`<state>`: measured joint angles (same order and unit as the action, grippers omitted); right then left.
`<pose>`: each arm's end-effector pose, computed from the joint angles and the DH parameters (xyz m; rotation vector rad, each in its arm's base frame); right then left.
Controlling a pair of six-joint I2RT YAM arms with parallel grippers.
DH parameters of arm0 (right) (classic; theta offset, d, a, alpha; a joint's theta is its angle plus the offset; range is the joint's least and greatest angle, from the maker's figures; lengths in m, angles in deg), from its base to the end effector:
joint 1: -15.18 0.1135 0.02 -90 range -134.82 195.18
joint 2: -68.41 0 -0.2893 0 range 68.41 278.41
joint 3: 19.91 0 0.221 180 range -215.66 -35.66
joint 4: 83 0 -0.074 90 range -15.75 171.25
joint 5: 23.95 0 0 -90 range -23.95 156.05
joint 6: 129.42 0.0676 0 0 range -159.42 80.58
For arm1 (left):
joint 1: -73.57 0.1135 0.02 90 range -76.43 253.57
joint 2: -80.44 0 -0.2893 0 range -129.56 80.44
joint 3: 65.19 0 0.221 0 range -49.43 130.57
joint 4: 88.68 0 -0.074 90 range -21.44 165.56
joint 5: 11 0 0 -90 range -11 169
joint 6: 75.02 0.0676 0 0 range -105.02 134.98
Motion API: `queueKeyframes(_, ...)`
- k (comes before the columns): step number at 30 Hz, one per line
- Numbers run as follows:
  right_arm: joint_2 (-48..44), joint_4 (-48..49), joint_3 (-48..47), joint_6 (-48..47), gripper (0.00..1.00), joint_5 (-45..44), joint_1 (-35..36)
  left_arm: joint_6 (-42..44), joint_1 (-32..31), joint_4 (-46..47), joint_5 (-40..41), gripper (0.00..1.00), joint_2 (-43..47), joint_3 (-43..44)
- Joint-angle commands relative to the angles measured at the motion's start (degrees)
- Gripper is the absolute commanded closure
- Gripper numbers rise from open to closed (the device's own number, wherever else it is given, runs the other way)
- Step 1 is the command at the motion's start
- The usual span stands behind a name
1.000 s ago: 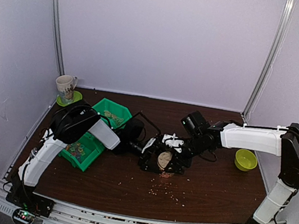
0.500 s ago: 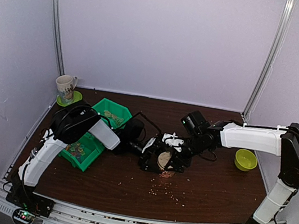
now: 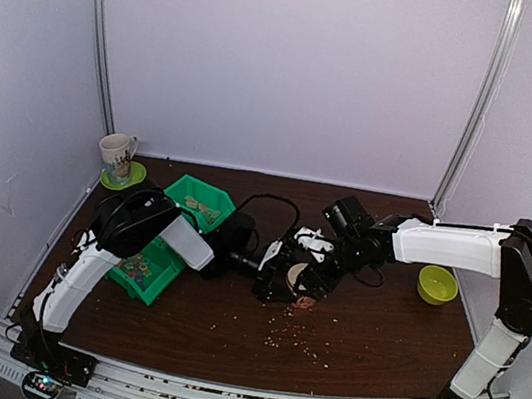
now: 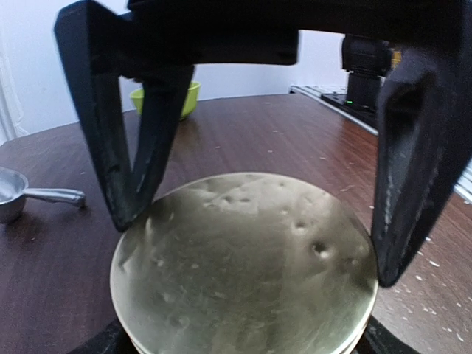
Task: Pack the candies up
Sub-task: Screw the box lid onto the packing box.
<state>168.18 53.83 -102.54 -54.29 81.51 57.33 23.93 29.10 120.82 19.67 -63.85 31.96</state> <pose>0.2468 0.2477 0.2126 -1.3510 2.2871 0.5161 0.3222 -0.3978 0.0875 1.4808 1.2726 -1.3797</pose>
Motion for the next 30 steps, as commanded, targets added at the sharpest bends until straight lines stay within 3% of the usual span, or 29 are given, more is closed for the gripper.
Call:
queueKeyframes(1,1.5,3.2,-2.2,14.0,0.14,-10.3,1.2,-3.8,-0.2,-11.6,22.1,0.33,-4.8,-3.6)
queueKeyframes(8,4.9,4.6,-4.9,25.3,0.11,-16.4,1.5,-6.0,-0.3,-11.5,29.4,0.33,-3.0,-5.5)
queueKeyframes(17,1.9,2.6,-5.8,23.8,0.00,-16.2,1.2,-6.1,-0.3,-11.0,28.9,0.33,-3.2,-5.5)
queueKeyframes(25,-4.5,2.4,-1.2,11.6,0.01,-13.7,-1.3,-1.6,-0.2,-12.4,23.1,0.33,-2.8,-5.7)
queueKeyframes(30,-9.5,2.3,3.2,-4.0,0.00,-4.9,-2.2,4.6,-0.2,-15.3,12.5,0.33,-2.5,-5.4)
